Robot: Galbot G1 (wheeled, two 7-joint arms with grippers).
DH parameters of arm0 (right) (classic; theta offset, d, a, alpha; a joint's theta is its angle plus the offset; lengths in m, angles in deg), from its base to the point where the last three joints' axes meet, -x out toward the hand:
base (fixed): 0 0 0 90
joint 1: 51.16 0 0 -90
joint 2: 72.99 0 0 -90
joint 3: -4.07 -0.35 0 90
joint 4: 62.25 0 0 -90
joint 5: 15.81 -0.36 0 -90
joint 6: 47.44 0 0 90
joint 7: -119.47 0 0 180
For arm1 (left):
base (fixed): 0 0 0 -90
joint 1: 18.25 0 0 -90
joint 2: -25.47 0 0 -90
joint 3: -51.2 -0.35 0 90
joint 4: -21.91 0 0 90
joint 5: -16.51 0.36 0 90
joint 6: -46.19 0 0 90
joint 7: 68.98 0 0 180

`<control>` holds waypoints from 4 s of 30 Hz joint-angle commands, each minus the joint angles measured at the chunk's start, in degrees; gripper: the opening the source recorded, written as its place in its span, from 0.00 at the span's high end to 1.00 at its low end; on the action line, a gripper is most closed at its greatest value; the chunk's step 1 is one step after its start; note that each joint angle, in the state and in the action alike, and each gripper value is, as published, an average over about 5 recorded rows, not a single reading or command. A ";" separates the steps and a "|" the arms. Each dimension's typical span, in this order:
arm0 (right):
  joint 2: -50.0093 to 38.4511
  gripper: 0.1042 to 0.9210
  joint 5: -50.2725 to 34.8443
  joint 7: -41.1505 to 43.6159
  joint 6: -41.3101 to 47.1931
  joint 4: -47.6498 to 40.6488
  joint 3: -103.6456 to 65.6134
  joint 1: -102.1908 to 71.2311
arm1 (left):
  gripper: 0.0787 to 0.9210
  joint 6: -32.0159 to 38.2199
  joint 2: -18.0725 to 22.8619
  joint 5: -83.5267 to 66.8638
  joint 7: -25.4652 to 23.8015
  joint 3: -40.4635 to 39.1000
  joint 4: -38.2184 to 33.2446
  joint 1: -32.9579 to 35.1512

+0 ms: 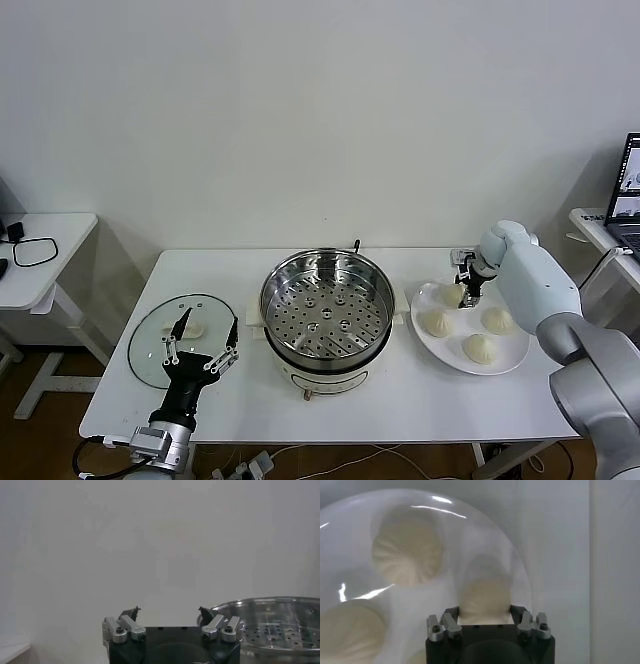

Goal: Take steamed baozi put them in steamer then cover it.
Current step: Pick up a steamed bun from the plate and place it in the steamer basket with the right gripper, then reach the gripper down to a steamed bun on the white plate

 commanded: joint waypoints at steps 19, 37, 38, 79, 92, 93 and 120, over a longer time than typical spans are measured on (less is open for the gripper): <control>-25.09 0.32 -36.14 12.70 -17.46 55.93 44.79 34.12 | 0.12 -0.93 -0.41 0.15 0.21 0.18 -2.03 0.63; -4.25 0.32 -33.40 6.13 -33.73 55.79 56.92 41.58 | 0.12 -0.83 -0.63 -0.30 -0.06 2.37 -2.32 0.90; -3.34 0.32 -32.61 5.71 -34.35 54.82 56.49 40.42 | 0.12 -0.81 -0.66 -0.34 -0.09 2.57 -2.23 0.88; 13.27 0.28 -9.44 -4.75 -43.52 26.69 44.17 18.82 | 0.12 0.00 -0.85 -0.62 -1.21 4.07 0.91 0.18; -1.94 0.12 -35.13 3.41 -30.78 42.07 50.53 32.20 | 0.12 -0.06 -0.87 -0.77 -1.18 3.68 0.30 0.60; -4.27 0.12 -38.43 4.67 -27.88 44.08 51.38 34.38 | 0.12 -0.06 -0.86 -0.75 -1.16 3.54 0.18 0.65; -26.94 0.12 -50.78 5.03 8.43 38.12 48.41 16.91 | 0.12 0.46 -0.56 -0.07 -1.22 3.05 -2.91 3.31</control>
